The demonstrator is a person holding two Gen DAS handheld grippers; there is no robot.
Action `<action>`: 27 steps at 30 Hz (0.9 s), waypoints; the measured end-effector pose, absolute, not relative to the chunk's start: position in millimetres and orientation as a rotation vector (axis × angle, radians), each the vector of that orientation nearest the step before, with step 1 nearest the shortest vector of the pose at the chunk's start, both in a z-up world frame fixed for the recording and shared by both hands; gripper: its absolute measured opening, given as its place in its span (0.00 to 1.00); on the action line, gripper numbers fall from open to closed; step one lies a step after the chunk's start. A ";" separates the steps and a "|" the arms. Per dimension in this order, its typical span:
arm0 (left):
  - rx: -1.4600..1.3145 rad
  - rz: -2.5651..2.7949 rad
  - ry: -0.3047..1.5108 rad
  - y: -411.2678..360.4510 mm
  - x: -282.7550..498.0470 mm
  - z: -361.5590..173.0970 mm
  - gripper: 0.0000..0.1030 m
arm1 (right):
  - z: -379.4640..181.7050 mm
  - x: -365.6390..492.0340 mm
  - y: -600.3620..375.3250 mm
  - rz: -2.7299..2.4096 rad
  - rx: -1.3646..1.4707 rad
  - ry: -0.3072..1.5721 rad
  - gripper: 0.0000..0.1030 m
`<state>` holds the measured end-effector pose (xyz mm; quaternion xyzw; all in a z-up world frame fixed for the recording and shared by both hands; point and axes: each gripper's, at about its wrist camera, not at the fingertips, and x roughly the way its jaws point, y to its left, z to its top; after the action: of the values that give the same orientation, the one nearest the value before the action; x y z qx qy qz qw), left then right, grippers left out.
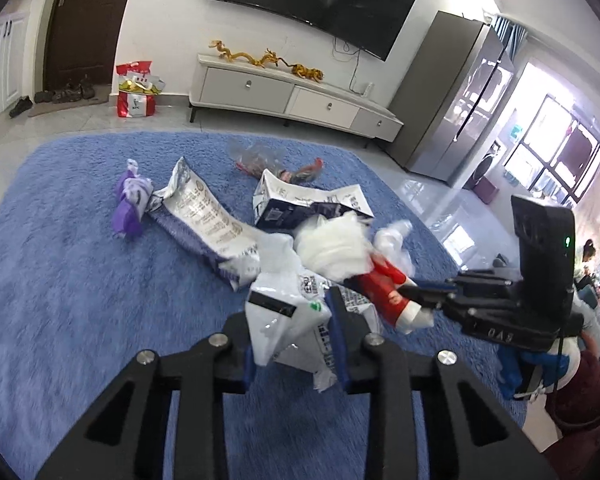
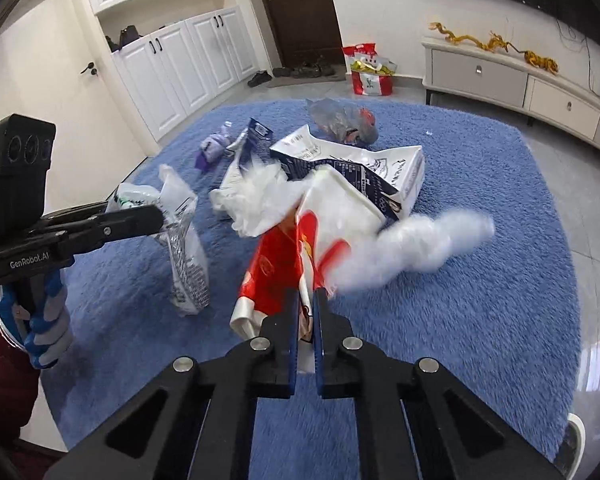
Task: Collect trash
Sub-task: 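Grasp the white printed plastic bag with the left tool while the right tool grasps the red-and-white paper bag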
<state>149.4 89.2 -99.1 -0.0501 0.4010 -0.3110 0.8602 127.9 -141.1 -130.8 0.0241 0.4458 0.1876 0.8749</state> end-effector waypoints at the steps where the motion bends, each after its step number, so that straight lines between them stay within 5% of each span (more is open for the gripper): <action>1: -0.089 -0.640 0.835 90.5 141.7 -95.7 0.27 | -127.8 121.9 -141.8 0.396 0.051 0.926 0.05; 23: -0.037 -0.530 0.711 102.3 37.2 -30.3 0.27 | -100.0 31.1 -135.6 0.487 0.059 0.891 0.04; 25: -0.041 -0.529 0.713 101.3 33.5 -31.6 0.27 | -111.5 31.7 -137.9 0.482 0.082 0.931 0.37; 27: -0.049 -0.530 0.719 102.3 33.2 -34.3 0.27 | -121.5 32.2 -141.6 0.455 0.094 0.949 0.49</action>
<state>33.2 102.3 -34.3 -0.0236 0.3475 -0.2561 0.9017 32.2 -141.6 -121.5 0.0450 0.4527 0.2168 0.8637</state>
